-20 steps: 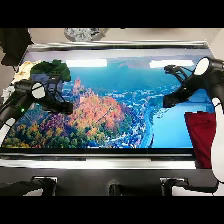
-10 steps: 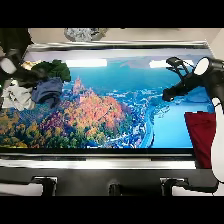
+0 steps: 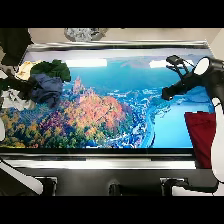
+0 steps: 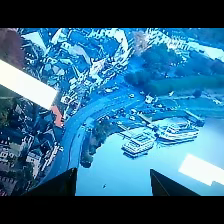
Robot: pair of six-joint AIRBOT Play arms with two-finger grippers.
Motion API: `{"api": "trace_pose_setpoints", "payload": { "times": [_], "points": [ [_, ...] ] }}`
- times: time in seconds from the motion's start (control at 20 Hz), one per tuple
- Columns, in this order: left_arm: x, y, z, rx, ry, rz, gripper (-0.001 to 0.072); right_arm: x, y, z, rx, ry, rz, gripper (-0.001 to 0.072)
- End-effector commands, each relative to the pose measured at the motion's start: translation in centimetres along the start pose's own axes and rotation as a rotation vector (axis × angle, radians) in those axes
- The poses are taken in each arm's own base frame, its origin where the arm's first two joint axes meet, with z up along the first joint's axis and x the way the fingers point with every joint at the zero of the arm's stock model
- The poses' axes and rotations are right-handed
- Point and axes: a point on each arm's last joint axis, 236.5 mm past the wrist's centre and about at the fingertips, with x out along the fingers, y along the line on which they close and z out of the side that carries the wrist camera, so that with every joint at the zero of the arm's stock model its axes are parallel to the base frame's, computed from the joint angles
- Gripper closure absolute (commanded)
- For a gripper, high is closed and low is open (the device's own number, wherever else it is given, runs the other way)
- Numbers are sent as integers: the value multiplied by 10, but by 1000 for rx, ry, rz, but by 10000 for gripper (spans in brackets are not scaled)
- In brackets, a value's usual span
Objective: Fold the shirts.
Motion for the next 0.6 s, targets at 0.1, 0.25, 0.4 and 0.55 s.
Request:
{"api": "trace_pose_setpoints", "payload": {
  "times": [0.1, 0.25, 0.4, 0.55],
  "points": [
    [51, -7, -9, 100, 35, -9, 16, 0, 10, 1, 9, -5, 44, 163],
    [43, -18, -10, 138, 31, -44, 672, 0, 16, 2, 12, -7, 67, 162],
    [-14, -63, 2, 220, -81, -162, 674, -2, 23, -3, 13, 11, 95, 163],
    [-136, -139, -21, 449, -236, -346, 674, -16, 21, -1, -16, -12, 66, 162]
  ]
}}
